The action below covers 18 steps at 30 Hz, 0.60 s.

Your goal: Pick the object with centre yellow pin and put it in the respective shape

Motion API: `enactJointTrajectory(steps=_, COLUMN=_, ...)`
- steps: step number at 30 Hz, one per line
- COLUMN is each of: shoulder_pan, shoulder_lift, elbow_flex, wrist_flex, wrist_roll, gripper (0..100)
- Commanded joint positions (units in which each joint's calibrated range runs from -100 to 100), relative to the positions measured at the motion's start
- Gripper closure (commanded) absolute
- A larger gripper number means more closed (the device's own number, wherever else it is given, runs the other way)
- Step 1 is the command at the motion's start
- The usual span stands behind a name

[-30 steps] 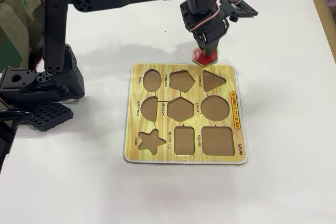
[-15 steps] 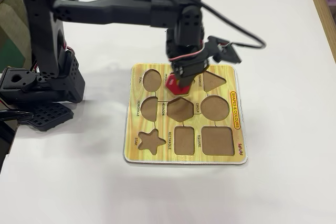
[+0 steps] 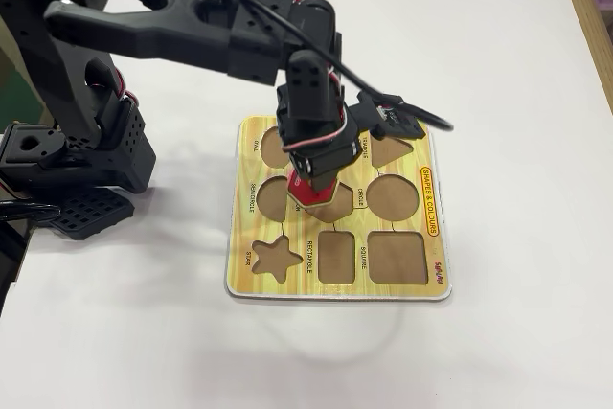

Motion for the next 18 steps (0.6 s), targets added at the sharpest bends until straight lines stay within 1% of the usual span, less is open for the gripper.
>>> enactJointTrajectory(steps=1, shoulder_pan=2.5, shoulder_lift=-3.1, elbow_flex=-0.9, wrist_flex=-0.9, wrist_roll=3.1, gripper=99)
enactJointTrajectory(steps=6, shoulder_pan=2.7, shoulder_lift=-2.4, elbow_flex=-0.4, wrist_flex=-4.8, wrist_roll=7.0, gripper=99)
enactJointTrajectory(steps=11, shoulder_pan=3.9, shoulder_lift=-1.9, elbow_flex=-1.3, wrist_flex=-5.0, wrist_roll=7.2, gripper=99)
enactJointTrajectory(steps=18, shoulder_pan=2.9, shoulder_lift=3.8, elbow_flex=-4.7, wrist_flex=-5.0, wrist_roll=7.1, gripper=99)
